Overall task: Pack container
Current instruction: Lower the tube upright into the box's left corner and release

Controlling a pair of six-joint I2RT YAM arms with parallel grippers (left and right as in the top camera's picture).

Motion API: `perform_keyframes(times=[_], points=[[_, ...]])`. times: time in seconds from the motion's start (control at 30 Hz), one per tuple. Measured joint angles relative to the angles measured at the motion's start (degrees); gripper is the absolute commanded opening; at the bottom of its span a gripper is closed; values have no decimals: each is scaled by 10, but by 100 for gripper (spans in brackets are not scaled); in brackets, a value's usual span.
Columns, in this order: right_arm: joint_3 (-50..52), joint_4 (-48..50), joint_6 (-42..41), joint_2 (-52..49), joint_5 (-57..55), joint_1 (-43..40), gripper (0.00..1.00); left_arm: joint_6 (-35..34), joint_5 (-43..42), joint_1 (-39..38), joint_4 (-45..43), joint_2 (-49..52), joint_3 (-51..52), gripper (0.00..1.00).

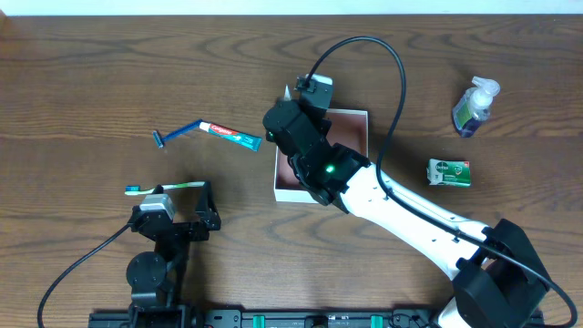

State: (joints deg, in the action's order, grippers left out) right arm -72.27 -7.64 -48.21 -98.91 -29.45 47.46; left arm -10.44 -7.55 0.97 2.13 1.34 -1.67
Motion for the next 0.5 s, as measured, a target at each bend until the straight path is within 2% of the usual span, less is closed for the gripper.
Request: perform_keyframes(times=[0.1, 0.23, 0.3, 0.43, 0.5], points=[[0, 5, 27, 1, -2, 0, 77, 0, 0, 0, 0, 0, 0, 98], [0, 9, 79, 15, -9, 0, 81, 0, 0, 0, 0, 0, 0, 98], [0, 11, 111, 34, -12, 0, 83, 0, 0, 0, 0, 0, 0, 98], [0, 0, 175, 95, -18, -1, 98, 0, 0, 0, 0, 0, 0, 98], [0, -25, 198, 134, -23, -7, 99, 0, 0, 0, 0, 0, 0, 98]])
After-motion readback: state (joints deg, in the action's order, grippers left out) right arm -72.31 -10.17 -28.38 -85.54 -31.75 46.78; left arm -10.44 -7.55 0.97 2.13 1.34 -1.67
